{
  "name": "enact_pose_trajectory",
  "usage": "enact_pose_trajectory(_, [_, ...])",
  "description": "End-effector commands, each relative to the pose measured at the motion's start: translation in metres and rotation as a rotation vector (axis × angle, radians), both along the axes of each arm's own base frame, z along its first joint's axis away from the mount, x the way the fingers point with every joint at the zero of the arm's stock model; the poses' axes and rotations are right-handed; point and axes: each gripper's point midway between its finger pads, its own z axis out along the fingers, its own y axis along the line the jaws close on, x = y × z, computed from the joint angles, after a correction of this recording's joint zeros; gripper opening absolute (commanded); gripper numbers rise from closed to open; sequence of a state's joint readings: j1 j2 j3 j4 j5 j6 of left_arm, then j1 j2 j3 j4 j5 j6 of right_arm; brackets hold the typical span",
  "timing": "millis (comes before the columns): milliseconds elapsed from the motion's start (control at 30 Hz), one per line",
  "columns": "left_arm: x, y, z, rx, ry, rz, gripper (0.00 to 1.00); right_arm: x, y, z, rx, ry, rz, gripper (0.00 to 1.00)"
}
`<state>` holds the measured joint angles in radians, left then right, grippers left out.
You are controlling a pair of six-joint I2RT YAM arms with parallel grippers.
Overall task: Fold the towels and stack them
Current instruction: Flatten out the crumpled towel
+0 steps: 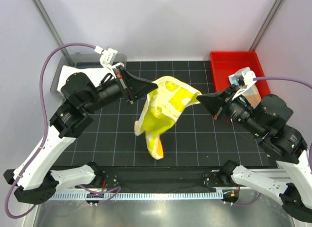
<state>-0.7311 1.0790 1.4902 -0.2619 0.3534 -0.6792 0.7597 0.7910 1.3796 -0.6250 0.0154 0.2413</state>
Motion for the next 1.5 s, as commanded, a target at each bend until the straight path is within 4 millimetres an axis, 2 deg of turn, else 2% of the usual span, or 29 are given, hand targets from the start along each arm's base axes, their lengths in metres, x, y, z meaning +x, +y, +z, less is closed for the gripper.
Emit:
enact_pose_trajectory(0, [0.000,-0.009,-0.015,0.087,0.080,0.036,0.00,-0.009,-0.001,0.049,0.060,-0.160,0.040,0.01])
enact_pose_trajectory(67, [-0.002,-0.006,-0.015,0.112,0.093,0.071,0.00,-0.016,-0.008,0.067,0.086,-0.218,0.044,0.01])
enact_pose_trajectory(133, [-0.004,-0.002,-0.005,0.106,0.085,0.079,0.00,-0.024,-0.013,0.082,0.102,-0.256,0.055,0.01])
enact_pose_trajectory(233, [-0.005,0.003,-0.002,0.112,0.086,0.093,0.00,-0.032,-0.016,0.095,0.114,-0.275,0.072,0.01])
enact_pose_trajectory(333, [-0.007,0.008,0.000,0.115,0.075,0.103,0.00,-0.043,-0.013,0.100,0.115,-0.271,0.124,0.01])
enact_pose_trajectory(467, [-0.017,0.014,-0.006,0.134,0.075,0.080,0.00,-0.060,-0.023,0.073,0.064,-0.188,0.158,0.01])
enact_pose_trajectory(600, [-0.038,0.018,-0.015,0.137,0.079,0.005,0.00,-0.082,-0.027,0.046,0.077,-0.116,0.218,0.01])
enact_pose_trajectory(633, [-0.044,0.020,-0.014,0.129,0.075,-0.015,0.00,-0.083,-0.025,0.034,0.067,-0.091,0.225,0.01])
enact_pose_trajectory(667, [-0.047,0.018,-0.018,0.129,0.075,-0.032,0.00,-0.088,-0.029,0.033,0.076,-0.098,0.228,0.01])
enact_pose_trajectory(733, [-0.061,0.016,-0.012,0.093,0.062,-0.105,0.00,-0.090,-0.026,0.022,0.065,-0.081,0.251,0.01])
enact_pose_trajectory(800, [-0.070,0.009,-0.017,0.073,0.084,-0.177,0.00,-0.096,-0.023,0.015,0.077,-0.065,0.281,0.01])
enact_pose_trajectory(867, [-0.076,0.006,-0.015,0.049,0.100,-0.213,0.00,-0.094,-0.022,0.015,0.093,-0.066,0.280,0.01])
enact_pose_trajectory(900, [-0.072,0.006,-0.018,0.052,0.109,-0.190,0.00,-0.083,-0.024,0.012,0.088,-0.058,0.225,0.01])
enact_pose_trajectory(967, [-0.047,0.007,-0.035,0.110,0.131,-0.073,0.00,-0.066,-0.029,0.014,0.069,-0.083,0.138,0.01])
enact_pose_trajectory(1000, [-0.035,0.009,-0.043,0.149,0.145,-0.011,0.00,-0.043,-0.034,0.015,0.043,-0.084,0.033,0.01])
enact_pose_trajectory(1033, [-0.023,0.018,-0.051,0.214,0.168,0.071,0.00,-0.029,-0.038,0.014,0.010,-0.091,-0.033,0.01])
enact_pose_trajectory(1067, [0.010,0.019,-0.068,0.289,0.193,0.192,0.00,-0.012,-0.040,0.012,-0.052,-0.105,-0.090,0.01])
enact_pose_trajectory(1100, [0.026,0.027,-0.073,0.334,0.192,0.264,0.00,-0.003,-0.042,0.021,-0.076,-0.130,-0.124,0.01])
enact_pose_trajectory(1133, [0.041,0.032,-0.079,0.365,0.208,0.308,0.00,0.023,-0.032,0.014,-0.139,-0.111,-0.179,0.01])
enact_pose_trajectory(1167, [0.053,0.034,-0.071,0.351,0.199,0.334,0.00,0.035,-0.028,0.015,-0.191,-0.134,-0.194,0.01])
enact_pose_trajectory(1200, [0.083,0.043,-0.078,0.358,0.227,0.403,0.00,0.044,-0.025,0.028,-0.195,-0.153,-0.210,0.01])
enact_pose_trajectory(1233, [0.099,0.046,-0.071,0.333,0.210,0.434,0.00,0.076,-0.009,0.015,-0.282,-0.138,-0.245,0.01])
enact_pose_trajectory(1267, [0.110,0.046,-0.065,0.317,0.198,0.432,0.00,0.092,-0.005,0.015,-0.337,-0.156,-0.259,0.01])
enact_pose_trajectory(1300, [0.142,0.056,-0.078,0.337,0.221,0.492,0.00,0.108,0.000,0.023,-0.341,-0.163,-0.260,0.01])
enact_pose_trajectory(1333, [0.159,0.056,-0.073,0.315,0.192,0.516,0.00,0.137,-0.017,0.020,-0.347,-0.138,-0.323,0.01])
enact_pose_trajectory(1367, [0.176,0.059,-0.078,0.316,0.190,0.537,0.00,0.165,0.005,-0.002,-0.353,-0.088,-0.229,0.01])
enact_pose_trajectory(1400, [0.190,0.060,-0.084,0.319,0.183,0.549,0.00,0.183,0.003,-0.007,-0.323,-0.064,-0.224,0.01])
enact_pose_trajectory(1433, [0.218,0.063,-0.092,0.319,0.166,0.580,0.00,0.205,-0.006,-0.006,-0.300,-0.081,-0.249,0.01])
enact_pose_trajectory(1467, [0.231,0.063,-0.099,0.316,0.162,0.585,0.00,0.230,0.003,-0.033,-0.317,-0.033,-0.206,0.01])
